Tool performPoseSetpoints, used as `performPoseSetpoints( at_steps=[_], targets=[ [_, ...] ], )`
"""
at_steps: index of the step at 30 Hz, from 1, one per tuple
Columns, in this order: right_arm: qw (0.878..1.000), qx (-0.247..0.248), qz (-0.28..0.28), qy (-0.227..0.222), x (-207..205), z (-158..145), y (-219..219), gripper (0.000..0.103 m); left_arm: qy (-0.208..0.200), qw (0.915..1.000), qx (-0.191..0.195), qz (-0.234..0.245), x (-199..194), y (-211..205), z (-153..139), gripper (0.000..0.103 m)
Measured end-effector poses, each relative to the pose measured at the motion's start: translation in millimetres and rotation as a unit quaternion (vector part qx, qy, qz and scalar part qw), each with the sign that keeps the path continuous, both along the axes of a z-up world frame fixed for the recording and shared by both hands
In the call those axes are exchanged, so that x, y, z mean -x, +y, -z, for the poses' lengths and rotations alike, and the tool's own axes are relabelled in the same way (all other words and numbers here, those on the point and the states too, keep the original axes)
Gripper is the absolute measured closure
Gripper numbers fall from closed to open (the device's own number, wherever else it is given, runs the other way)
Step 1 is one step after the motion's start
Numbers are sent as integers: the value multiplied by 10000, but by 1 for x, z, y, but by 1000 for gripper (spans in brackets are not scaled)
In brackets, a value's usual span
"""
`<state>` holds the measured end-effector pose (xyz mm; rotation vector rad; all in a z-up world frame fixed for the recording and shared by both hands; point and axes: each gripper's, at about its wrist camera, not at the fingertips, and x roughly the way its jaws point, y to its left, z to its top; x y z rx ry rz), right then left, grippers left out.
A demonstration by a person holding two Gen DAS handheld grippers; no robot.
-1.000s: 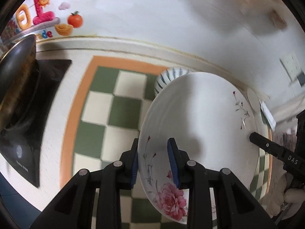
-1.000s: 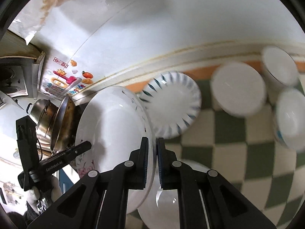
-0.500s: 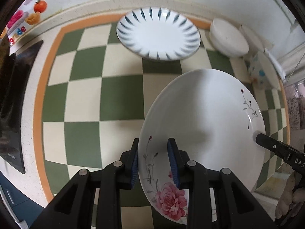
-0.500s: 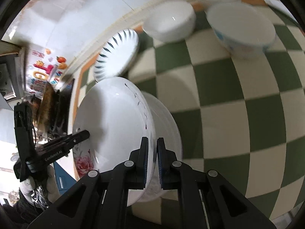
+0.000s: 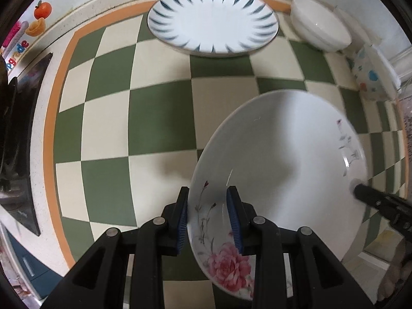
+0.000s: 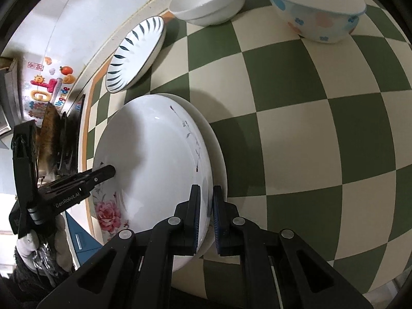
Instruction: Organize plates and bowls
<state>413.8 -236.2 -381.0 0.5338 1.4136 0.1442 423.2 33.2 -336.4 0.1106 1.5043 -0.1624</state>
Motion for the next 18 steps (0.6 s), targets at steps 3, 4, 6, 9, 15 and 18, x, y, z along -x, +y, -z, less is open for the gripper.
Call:
performPoseSetpoints(
  at_steps=[3, 4, 6, 9, 15, 18],
  targets=[
    [10000, -58, 69, 43, -4, 0, -2, 92, -18, 10000, -75, 41, 4, -2, 2, 77],
    [10000, -31, 48, 56, -5, -1, -1, 92, -31, 9999, -113, 70, 5, -4, 2, 77],
    [10000, 44, -1, 77, -7, -4, 1, 92, -46, 9999, -137, 82, 6, -4, 2, 77],
    [9996, 159, -110, 201, -10, -5, 6, 89, -41, 9999, -114, 95, 8, -3, 1, 77],
    [9986, 297, -80, 434, -13, -12, 5, 88, 30, 10000, -1, -11, 12, 10, -4, 77],
    [9988, 148, -18, 459, -14, -18, 1, 87, 6, 9998, 88, -163, 10, 23, -12, 77]
  ],
)
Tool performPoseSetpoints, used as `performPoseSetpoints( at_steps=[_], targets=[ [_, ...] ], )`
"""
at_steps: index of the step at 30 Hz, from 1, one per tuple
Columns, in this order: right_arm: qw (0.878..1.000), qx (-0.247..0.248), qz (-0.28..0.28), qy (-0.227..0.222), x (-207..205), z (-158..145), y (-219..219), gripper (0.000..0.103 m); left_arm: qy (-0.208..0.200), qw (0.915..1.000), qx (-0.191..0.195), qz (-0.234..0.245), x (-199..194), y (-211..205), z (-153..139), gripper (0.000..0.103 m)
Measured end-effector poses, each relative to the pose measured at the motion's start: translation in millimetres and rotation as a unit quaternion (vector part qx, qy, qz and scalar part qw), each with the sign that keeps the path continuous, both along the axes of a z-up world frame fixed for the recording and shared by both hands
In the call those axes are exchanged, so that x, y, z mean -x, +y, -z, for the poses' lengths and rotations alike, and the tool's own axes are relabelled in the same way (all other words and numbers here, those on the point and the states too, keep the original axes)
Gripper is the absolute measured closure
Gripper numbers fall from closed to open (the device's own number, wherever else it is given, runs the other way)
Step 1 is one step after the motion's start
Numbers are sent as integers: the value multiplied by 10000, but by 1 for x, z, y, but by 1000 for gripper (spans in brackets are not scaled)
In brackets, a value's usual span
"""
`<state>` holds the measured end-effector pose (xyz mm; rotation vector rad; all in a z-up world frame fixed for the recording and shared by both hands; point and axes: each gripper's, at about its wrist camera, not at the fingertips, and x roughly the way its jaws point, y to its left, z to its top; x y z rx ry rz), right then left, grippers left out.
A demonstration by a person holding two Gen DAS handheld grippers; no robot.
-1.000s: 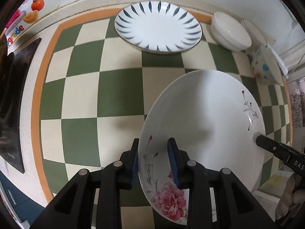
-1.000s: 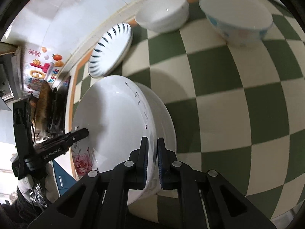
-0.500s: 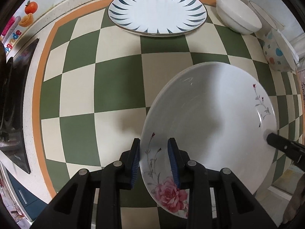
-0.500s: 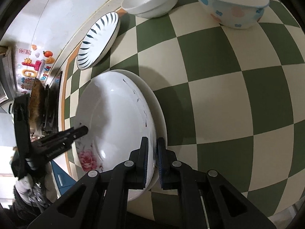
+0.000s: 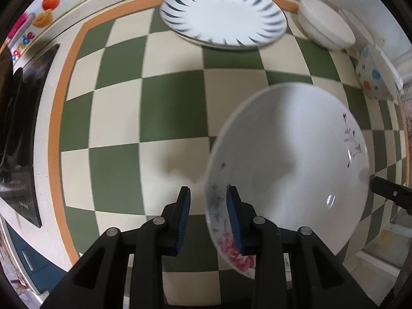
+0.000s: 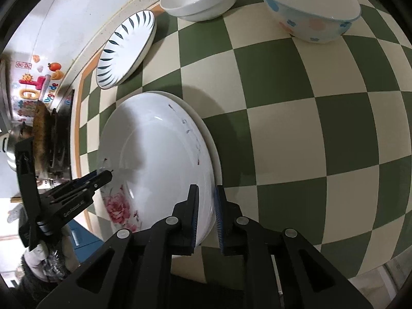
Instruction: Organize plates and bowls
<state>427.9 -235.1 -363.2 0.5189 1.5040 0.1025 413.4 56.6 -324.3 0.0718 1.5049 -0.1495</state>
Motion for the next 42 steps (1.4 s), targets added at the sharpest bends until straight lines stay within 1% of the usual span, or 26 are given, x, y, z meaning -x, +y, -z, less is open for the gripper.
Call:
performPoseSetpoints(
  at_steps=[2, 4, 6, 7, 8, 10, 12, 15, 17, 21, 25, 27, 29, 30, 31, 32, 33, 35, 38, 42],
  targets=[
    [9998, -99, 140, -90, -5, -11, -5, 87, -81, 9999, 81, -99, -8, 12, -12, 76],
    [9992, -234, 256, -190, -14, -23, -7, 86, -220, 9991, 267, -250, -19, 24, -29, 76],
    [9977, -463, 371, -340, -32, -37, -7, 77, -352, 9973, 470, -446, -41, 34, -42, 73],
    [9969, -557, 369, -405, -44, -41, -4, 67, -389, 9967, 508, -503, -53, 39, -46, 72],
    [9964, -601, 359, -478, -59, -45, 1, 62, -426, 9961, 512, -572, -66, 44, -46, 72],
    [9962, -491, 313, -646, -93, -47, 13, 60, -443, 9950, 544, -713, -95, 51, -43, 72],
    [9962, -388, 316, -709, -125, -42, 24, 60, -358, 9939, 619, -839, -127, 59, -34, 72],
    [9972, -275, 307, -625, -170, -24, 39, 60, -195, 9928, 738, -923, -174, 66, -14, 72],
    [9980, -144, 333, -510, -194, -10, 47, 60, -124, 9925, 800, -920, -191, 70, -10, 72],
    [9986, 28, 402, -348, -223, 9, 54, 60, -3, 9933, 853, -777, -226, 67, 6, 72],
    [9984, 206, 480, -220, -240, 24, 57, 60, 128, 9949, 831, -554, -246, 56, 21, 72],
    [9980, 297, 514, -216, -239, 29, 54, 61, 108, 9962, 743, -437, -251, 49, 25, 73],
    [9973, 436, 497, -305, -240, 29, 57, 65, 64, 9970, 712, -280, -254, 42, 26, 73],
    [9974, 432, 489, -317, -240, 30, 58, 67, 28, 9976, 663, -202, -255, 39, 27, 76],
    [9974, 445, 482, -308, -241, 31, 60, 71, 1, 9977, 660, -135, -255, 36, 28, 78],
    [9974, 457, 467, -292, -242, 33, 62, 77, -32, 9974, 716, -78, -255, 33, 27, 83],
    [9972, 517, 456, -287, -243, 34, 64, 79, -83, 9978, 658, -40, -254, 31, 26, 83],
    [9959, 743, 407, -324, -246, 36, 68, 90, -135, 9982, 584, -7, -251, 29, 24, 83],
    [9950, 811, 381, -442, -245, 36, 68, 95, -205, 9982, 564, 36, -242, 27, 19, 83],
    [9953, 738, 363, -512, -238, 34, 67, 95, -318, 9980, 543, 1, -228, 27, 8, 83]
  ],
)
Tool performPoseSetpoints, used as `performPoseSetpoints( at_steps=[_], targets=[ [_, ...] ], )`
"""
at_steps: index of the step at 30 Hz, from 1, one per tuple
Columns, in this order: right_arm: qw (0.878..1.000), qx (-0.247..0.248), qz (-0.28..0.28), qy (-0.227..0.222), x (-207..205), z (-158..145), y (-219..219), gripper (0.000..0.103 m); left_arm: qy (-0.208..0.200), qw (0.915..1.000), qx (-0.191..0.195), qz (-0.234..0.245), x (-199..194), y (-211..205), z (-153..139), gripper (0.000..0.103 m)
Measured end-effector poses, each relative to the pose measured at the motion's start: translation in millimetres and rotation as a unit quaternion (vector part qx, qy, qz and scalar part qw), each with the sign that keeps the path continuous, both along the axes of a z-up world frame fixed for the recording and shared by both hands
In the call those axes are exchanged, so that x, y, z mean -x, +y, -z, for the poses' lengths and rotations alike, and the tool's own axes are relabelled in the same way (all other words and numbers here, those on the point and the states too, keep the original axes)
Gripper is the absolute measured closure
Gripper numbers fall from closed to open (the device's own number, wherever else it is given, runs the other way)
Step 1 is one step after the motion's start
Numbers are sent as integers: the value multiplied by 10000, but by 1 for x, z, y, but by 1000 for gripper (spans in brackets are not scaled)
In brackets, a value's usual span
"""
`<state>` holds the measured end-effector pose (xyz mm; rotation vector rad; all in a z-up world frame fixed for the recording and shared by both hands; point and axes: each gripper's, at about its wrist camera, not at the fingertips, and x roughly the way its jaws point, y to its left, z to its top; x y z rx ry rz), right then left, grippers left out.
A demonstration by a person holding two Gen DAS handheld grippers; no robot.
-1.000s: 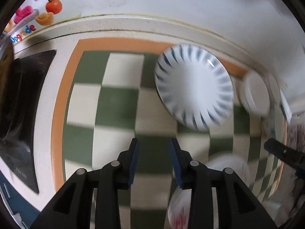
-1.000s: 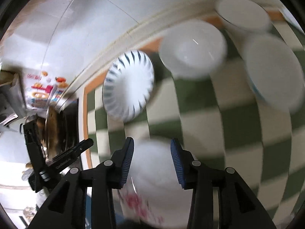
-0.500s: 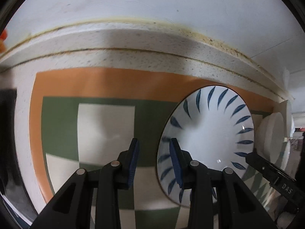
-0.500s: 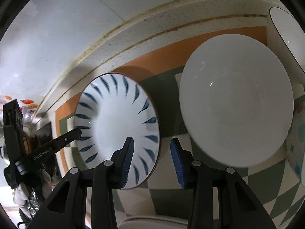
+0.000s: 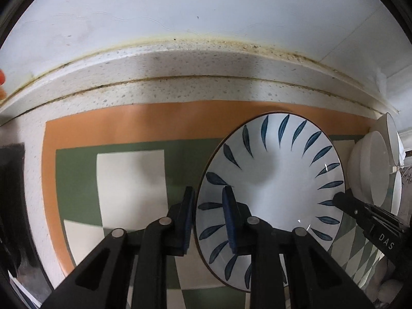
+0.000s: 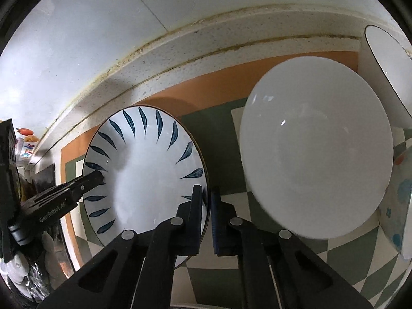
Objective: Organize plates and bowls
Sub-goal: 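Carry the blue-striped plate onto the plate stack and open both grippers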
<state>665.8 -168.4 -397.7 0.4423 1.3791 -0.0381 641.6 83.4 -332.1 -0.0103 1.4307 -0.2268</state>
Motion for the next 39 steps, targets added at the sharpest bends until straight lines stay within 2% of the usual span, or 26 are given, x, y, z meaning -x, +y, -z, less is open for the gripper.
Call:
performPoseSetpoints(
  at_steps=[9, 13, 19, 28, 34, 39],
  targets=[
    [9994, -231, -93, -247, 34, -31, 2, 95, -286, 9992, 196, -175, 41, 1, -44, 83],
    [9987, -264, -247, -360, 63, -54, 0, 95, -357, 9989, 281, -151, 72, 10, -65, 83],
    [9977, -264, -398, -476, 118, -83, -11, 96, -363, 9987, 361, -4, 122, -2, -85, 83],
    [9976, -349, -388, -445, 199, -104, -40, 96, -133, 9989, 412, 157, 191, -26, -77, 83],
    [9979, -380, -468, -235, 225, -85, -46, 96, 4, 9996, 178, 206, 213, -36, -57, 83],
    [9978, -402, -520, -99, 226, -63, -45, 95, 153, 9997, 12, 172, 222, -39, -37, 83]
  ],
)
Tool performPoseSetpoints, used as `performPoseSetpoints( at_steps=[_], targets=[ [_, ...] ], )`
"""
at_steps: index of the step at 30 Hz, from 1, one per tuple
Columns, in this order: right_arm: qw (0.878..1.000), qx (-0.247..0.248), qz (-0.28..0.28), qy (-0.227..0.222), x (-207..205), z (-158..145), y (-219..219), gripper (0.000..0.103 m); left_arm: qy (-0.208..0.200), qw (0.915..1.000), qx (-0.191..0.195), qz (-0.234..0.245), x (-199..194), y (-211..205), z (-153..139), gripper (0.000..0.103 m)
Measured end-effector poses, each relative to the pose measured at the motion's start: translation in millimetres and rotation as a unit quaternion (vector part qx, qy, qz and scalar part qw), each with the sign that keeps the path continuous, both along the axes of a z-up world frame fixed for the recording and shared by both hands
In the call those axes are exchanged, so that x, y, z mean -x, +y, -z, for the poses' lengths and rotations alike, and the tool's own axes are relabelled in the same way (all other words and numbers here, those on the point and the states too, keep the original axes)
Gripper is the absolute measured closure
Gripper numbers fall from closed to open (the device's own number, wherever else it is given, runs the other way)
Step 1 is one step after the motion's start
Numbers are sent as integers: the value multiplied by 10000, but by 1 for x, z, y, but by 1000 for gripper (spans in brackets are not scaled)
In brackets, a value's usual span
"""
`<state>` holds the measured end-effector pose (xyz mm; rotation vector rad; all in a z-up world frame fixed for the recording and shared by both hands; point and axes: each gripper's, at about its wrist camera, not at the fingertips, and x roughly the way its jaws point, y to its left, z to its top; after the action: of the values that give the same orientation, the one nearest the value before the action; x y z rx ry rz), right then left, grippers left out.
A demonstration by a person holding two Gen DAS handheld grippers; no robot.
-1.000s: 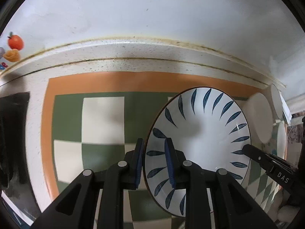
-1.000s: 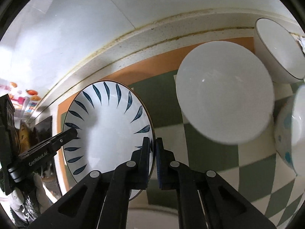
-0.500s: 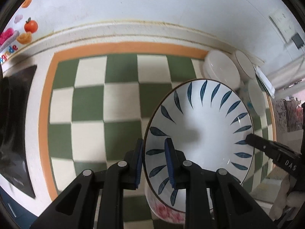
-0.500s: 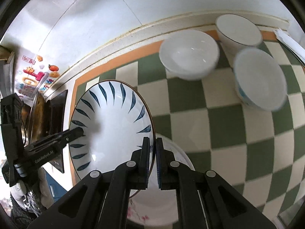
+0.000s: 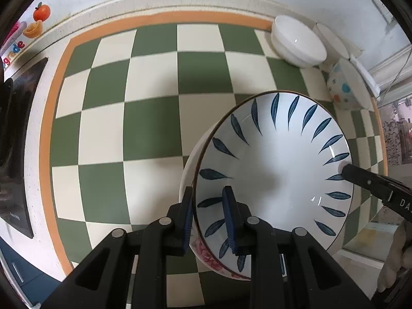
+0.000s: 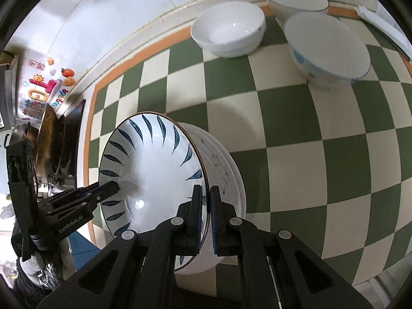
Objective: Organize plates and bowls
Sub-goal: 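Carry the blue-striped plate onto the plate stack and open both grippers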
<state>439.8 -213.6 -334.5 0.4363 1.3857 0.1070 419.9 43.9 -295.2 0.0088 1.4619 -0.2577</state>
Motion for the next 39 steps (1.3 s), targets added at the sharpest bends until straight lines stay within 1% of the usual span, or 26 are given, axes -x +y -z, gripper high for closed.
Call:
performPoseSetpoints(
  at_steps=[5, 18, 23, 24, 26, 31, 34, 37, 39],
  targets=[
    [9999, -11, -60, 81, 1, 14, 0, 96, 92, 9999, -114, -1, 5, -2, 12, 83],
    [9995, 34, -153, 269, -8, 36, -2, 95, 130, 9997, -199, -93, 9, -7, 20, 83],
    [9994, 8, -207, 267, -11, 38, -1, 95, 117, 9994, -163, -277, 9, -3, 19, 83],
    [9994, 34, -249, 258, -12, 38, 0, 95, 125, 9993, -139, -321, 9, -2, 19, 81],
    [9992, 37, -288, 261, -13, 38, 2, 93, 145, 9989, -92, -428, 9, 1, 19, 81],
    [9989, 17, -301, 372, -16, 40, 3, 93, 284, 9970, 35, -719, 10, 11, 18, 81],
    [9982, -140, -261, 522, -18, 44, 0, 93, 375, 9953, 145, -884, 10, 17, 19, 81],
    [9978, -182, -290, 566, -18, 45, 0, 93, 395, 9945, 148, -962, 13, 20, 17, 81],
    [9976, -176, -315, 585, -17, 45, 1, 93, 349, 9948, 77, -954, 16, 20, 14, 81]
  ],
)
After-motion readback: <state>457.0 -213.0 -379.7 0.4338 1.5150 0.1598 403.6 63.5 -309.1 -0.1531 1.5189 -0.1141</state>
